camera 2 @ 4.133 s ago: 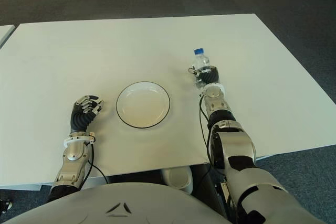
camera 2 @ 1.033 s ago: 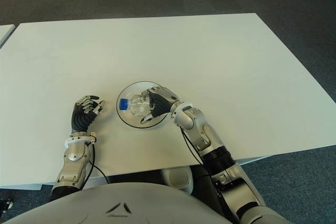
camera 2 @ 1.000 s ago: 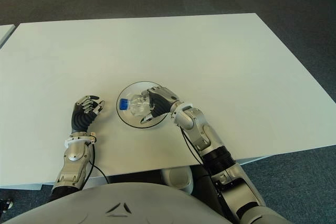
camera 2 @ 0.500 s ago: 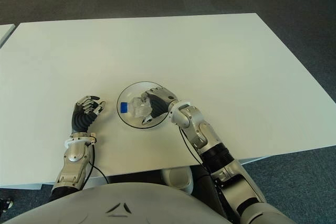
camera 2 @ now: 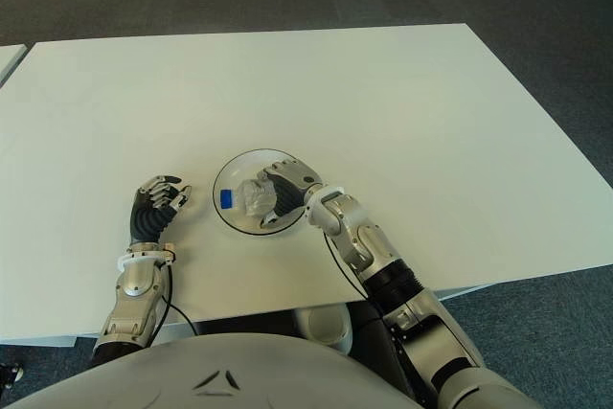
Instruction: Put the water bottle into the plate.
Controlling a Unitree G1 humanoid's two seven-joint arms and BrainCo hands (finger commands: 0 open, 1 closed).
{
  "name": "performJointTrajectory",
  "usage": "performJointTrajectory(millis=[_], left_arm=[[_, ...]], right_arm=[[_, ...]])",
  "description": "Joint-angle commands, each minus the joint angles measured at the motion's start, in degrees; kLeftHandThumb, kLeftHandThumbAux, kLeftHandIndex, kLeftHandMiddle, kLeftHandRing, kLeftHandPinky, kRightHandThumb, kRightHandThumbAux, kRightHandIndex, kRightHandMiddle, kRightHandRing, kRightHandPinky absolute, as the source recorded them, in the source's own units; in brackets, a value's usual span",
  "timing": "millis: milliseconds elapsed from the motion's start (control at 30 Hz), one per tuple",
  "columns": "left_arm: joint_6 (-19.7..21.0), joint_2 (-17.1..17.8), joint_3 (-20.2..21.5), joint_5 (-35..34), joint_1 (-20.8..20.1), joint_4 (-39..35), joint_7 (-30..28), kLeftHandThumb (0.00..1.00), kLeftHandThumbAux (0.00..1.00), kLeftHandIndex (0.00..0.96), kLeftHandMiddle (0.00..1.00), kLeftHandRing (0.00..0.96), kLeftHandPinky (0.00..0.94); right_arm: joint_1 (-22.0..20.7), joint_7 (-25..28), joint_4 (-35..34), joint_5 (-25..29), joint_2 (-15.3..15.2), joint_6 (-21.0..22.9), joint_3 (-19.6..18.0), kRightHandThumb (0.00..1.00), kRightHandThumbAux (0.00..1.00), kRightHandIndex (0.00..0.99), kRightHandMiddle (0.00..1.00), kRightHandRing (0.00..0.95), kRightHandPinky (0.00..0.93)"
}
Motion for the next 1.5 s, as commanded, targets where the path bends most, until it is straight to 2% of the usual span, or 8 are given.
performJointTrajectory(millis=[33,167,467,733,1133,1500], left_arm=[[1.7,-0.4,0.4,-0.6,1.1,1.0,0.0,0.704,0.717,0.433,0.663,0.649,0.637],[1.5,-0.3,0.3,-0.6,1.2,1.0,0.1,0.705,0.716,0.433,0.664,0.648,0.636],[1.8,0.2,-0.1,0.3,1.3,0.7,0.1,0.705,0.717,0.433,0.661,0.652,0.646],[1.8,0.3,-0.3,0.8,1.4,0.4,0.3,0.704,0.718,0.432,0.662,0.658,0.65],[1.1,0.4,0.1,0.4,1.0,1.6,0.1,0.704,0.717,0.431,0.647,0.649,0.625],[1.2,0.3,0.1,0.4,1.1,1.3,0.1,0.705,0.717,0.432,0.652,0.65,0.637]], right_arm=[[-1.7,-0.3,2.0,-2.1,-0.1,1.3,1.4,0.347,0.711,0.09,0.044,0.045,0.084],[-2.4,-2.3,4.5,-3.8,-0.3,0.5,2.7,0.288,0.653,0.018,0.009,0.009,0.017],[-2.5,-6.7,6.6,-4.2,-0.4,-0.6,3.8,0.27,0.463,0.0,0.0,0.0,0.0],[-2.2,-8.0,8.1,-0.3,-0.4,-4.4,3.4,0.199,0.337,0.0,0.0,0.0,0.0],[-2.1,-7.4,9.0,2.7,-0.7,-7.3,2.9,0.135,0.248,0.0,0.0,0.0,0.0],[-2.1,-12.1,11.0,2.9,-0.8,-11.3,2.7,0.086,0.26,0.0,0.0,0.0,0.0]])
